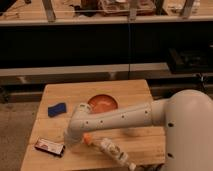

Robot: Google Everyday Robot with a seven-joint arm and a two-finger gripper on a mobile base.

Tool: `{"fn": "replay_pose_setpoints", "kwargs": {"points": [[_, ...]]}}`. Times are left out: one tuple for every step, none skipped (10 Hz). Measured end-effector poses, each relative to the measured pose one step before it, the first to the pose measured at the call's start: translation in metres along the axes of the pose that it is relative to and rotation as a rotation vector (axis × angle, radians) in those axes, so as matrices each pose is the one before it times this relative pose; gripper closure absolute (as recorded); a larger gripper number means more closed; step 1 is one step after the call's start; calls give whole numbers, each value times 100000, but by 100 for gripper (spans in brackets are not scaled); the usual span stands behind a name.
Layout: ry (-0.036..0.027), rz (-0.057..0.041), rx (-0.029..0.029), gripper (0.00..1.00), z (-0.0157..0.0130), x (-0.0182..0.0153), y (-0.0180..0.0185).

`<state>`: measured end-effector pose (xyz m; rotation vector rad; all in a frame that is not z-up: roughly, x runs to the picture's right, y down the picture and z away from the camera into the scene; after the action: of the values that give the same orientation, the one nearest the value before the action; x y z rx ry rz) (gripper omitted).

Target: Push the eraser across the table

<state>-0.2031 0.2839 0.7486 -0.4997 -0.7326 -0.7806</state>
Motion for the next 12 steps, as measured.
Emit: {"fn": "replay_pose_setpoints", "kwargs": {"points": [[-975,-532,-317,100,218,-467,159],[-393,-117,-301,100,119,-165,194],[-352,-144,-148,100,71,-172,115],[-708,-231,-197,100,167,-231,167],[-738,-532,-58,100,130,-243,15],[-637,-403,7,100,104,-171,6],[-951,-396,-68,100,183,-183,0],[-1459,-705,-307,100,396,-303,-68],[-1258,-863,-339,100,403,-338,-187],[-860,-679,-351,100,312,-219,-129],[-626,-638,-39,100,176,-96,-158],[-590,-506,226,100,88,-19,-225]]}}
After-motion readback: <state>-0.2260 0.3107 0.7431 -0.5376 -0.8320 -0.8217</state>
